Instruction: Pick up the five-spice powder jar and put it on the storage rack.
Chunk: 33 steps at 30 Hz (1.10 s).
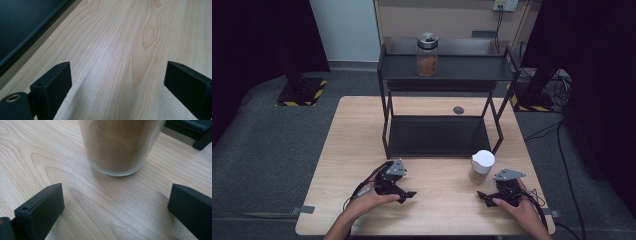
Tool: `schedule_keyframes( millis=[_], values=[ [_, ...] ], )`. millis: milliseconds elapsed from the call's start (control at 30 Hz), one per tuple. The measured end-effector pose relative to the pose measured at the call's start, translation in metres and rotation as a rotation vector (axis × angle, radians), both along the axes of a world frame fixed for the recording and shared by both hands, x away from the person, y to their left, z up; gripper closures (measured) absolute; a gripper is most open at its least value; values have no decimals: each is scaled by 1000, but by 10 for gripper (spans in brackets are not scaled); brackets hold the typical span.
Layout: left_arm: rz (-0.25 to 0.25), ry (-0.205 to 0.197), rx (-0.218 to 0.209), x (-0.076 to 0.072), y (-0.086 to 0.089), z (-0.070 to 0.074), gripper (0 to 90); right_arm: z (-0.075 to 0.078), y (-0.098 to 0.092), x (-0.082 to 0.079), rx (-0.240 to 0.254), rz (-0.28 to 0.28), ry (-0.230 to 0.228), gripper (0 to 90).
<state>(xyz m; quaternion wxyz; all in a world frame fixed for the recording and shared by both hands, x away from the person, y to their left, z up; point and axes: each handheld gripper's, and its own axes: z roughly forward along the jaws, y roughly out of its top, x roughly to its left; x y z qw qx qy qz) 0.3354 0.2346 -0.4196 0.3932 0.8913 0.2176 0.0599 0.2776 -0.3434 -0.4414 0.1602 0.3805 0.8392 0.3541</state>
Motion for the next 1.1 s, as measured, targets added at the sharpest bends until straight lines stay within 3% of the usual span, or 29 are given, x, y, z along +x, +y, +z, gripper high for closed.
schedule_keyframes(
  millis=[367,533,700,767,867,1100],
  values=[
    [72,-5,3,-9,26,-2,68,0,0,0,0,0,0,11],
    [151,4,-4,-13,42,-6,68,0,0,0,0,0,1,11],
    [228,-15,25,-20,51,-4,69,0,0,0,-1,0,1,11],
    [273,-24,41,-23,53,-2,69,0,0,0,0,0,1,11],
    [343,-23,32,-29,59,-3,68,0,0,0,-1,1,1,11],
    [424,-34,68,-39,67,-8,66,0,0,0,0,0,1,11]
  ],
)
